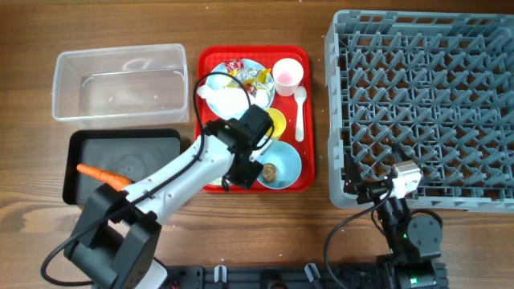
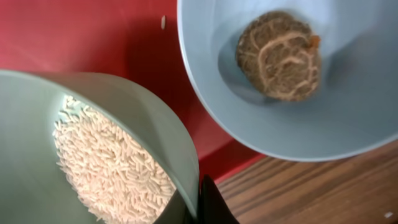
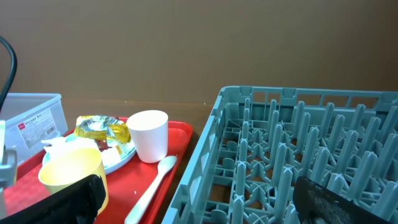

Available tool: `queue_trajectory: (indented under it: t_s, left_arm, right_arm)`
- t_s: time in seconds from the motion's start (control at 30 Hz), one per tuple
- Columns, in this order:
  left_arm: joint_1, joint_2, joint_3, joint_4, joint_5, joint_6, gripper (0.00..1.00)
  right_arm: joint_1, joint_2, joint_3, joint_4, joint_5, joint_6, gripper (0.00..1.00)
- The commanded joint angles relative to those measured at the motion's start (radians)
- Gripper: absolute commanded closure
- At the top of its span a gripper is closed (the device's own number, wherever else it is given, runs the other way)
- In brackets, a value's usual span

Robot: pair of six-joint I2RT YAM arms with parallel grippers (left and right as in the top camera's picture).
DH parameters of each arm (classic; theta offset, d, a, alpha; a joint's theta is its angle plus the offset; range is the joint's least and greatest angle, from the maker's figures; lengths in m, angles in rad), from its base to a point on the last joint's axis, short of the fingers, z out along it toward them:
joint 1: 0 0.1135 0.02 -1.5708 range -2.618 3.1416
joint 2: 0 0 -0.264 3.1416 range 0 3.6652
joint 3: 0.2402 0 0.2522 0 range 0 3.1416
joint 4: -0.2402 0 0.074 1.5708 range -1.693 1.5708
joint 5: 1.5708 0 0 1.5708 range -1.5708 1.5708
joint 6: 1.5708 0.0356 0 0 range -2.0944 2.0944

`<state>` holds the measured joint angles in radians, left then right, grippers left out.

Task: Sort waste into correct bins and load items into the dishwasher rack
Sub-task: 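Grip the green bowl rim with the left gripper and lift it, then tip the green bowl over the black tray to pour out the rice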

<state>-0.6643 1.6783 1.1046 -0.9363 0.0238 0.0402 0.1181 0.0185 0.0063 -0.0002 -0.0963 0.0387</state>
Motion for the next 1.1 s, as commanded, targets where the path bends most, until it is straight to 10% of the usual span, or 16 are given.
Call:
queue_trajectory:
  t_s: [0.0,0.37,1.07]
  left_arm:
    - [0.041,-0.005,0.084,-0.050,0.009,-0.003,0.96]
    - [0.302,-0.102,0.169,-0.124,0.058,-0.022,0.96]
    - [1.114,-0.207,0.097,-0.176,0.767,0.212,0.96]
  right_arm:
    - [0.000,-0.002,-0.001,0.005,0.010,-0.013,0.00]
    - [0.000,-0.002,-0.001,0.005,0.010,-0.013,0.00]
    - [0.000,-0.001,-0.001,0.005,0.010,-0.012,0.00]
